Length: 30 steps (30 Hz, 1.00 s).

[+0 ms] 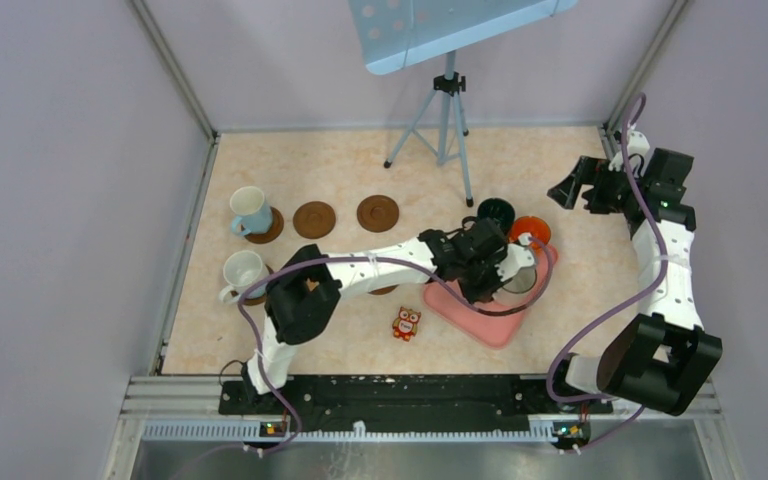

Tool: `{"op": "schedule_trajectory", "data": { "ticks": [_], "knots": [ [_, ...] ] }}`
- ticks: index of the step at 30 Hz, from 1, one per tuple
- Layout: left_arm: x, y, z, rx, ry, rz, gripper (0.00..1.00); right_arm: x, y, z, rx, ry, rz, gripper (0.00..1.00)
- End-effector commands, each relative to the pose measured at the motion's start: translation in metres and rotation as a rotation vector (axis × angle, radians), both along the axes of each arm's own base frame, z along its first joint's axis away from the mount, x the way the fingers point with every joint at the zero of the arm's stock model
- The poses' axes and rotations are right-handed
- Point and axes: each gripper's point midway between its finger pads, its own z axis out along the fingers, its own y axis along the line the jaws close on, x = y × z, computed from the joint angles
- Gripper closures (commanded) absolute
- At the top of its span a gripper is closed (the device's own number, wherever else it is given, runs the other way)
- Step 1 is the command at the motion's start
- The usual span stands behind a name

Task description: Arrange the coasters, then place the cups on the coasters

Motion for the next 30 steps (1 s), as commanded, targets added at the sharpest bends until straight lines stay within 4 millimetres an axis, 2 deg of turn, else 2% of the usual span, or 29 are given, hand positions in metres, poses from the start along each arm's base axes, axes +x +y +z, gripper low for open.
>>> {"op": "schedule_trajectory", "data": {
  "ticks": [1,2,8,12,14,17,18,24,30],
  "knots": [
    [-0.021,0.033,0.016,0.044,0.024,-0.035,1.0,0.003,-0.003,0.024,-0.02,-0.079,0.002,0.01],
    [-0.025,0.038,0.015,0.049,0.028,-0.046,1.0,0.007,-0.005,0.029,-0.031,-0.108,0.003,0.01],
    [-0.035,0.065,0.014,0.086,0.008,-0.092,1.0,0.003,-0.003,0.024,-0.016,-0.08,0.004,0.01],
    [-0.035,0.074,0.01,0.116,-0.018,-0.123,0.94,0.003,-0.002,0.023,-0.012,-0.077,0.007,0.01],
    [-0.034,0.073,0.011,0.112,-0.025,-0.12,0.84,0.003,-0.002,0.024,-0.013,-0.081,0.008,0.01],
    [-0.028,0.067,0.013,0.096,-0.037,-0.097,0.63,0.002,-0.002,0.024,-0.012,-0.079,0.007,0.01],
    [-0.026,0.064,0.014,0.092,-0.042,-0.084,0.61,0.002,-0.002,0.023,-0.013,-0.078,0.008,0.01],
    [-0.012,0.054,0.006,0.095,-0.051,0.003,0.58,0.002,-0.003,0.024,-0.013,-0.079,0.007,0.01],
    [-0.01,0.041,0.006,0.079,-0.026,0.018,0.51,0.002,-0.003,0.022,-0.012,-0.074,0.005,0.01]
  ]
}}
